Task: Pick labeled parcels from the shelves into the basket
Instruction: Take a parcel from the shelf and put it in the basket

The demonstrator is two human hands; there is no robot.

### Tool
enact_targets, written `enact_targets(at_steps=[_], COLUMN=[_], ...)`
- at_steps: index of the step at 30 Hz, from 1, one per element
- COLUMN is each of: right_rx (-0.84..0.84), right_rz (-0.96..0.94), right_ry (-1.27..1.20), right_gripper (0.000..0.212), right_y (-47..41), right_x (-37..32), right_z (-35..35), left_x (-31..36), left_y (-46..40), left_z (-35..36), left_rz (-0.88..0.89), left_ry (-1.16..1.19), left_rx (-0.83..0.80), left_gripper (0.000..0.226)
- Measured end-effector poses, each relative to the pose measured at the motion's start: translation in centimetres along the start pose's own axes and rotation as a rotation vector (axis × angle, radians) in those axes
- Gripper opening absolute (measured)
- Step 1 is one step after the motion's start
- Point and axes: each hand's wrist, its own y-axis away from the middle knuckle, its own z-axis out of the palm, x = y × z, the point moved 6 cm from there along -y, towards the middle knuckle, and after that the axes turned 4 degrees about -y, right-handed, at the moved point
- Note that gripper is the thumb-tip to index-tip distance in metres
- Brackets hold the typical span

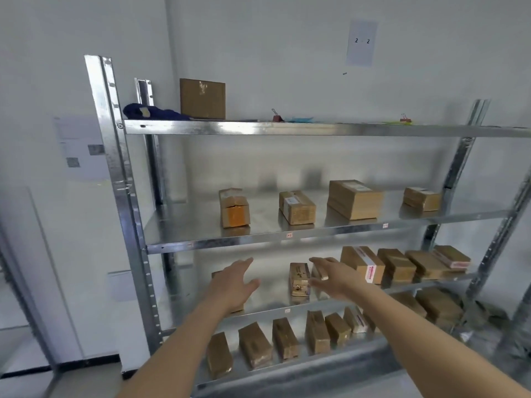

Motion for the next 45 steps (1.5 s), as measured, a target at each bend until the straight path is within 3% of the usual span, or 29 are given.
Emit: enact_targets(at_steps=[11, 28, 36, 45], right_rx=[-0.125, -0.263, -0.317, -0.369], right_rz=[-0.012, 0.102, 0.120, 0.104], right_ry=[0.005, -0.114, -0.194, -0.467], right_gripper=[0.066, 0.060, 0.060, 0.056], right_y=[-6.4, -29.1, -35.4, -42.0], right_x=[8.1, 19.8, 23.3, 25.9], right_z=[0.8, 11.0, 16.3, 24.1], left_x=[4.6, 1.2, 1.0, -0.9], left_y=[-6.8, -29.4, -35.0, -40.0], left_z=[7.1, 25.2, 32.1, 39.5], left_rz=[-0.005, -0.165, -0.188, -0.250], left_ry=[-0.017, 0.184, 0.275, 0.343], left_rx=[-0.063, -0.242, -0.274, -0.237], left_gripper=[0.065, 0.064, 0.054, 0.032])
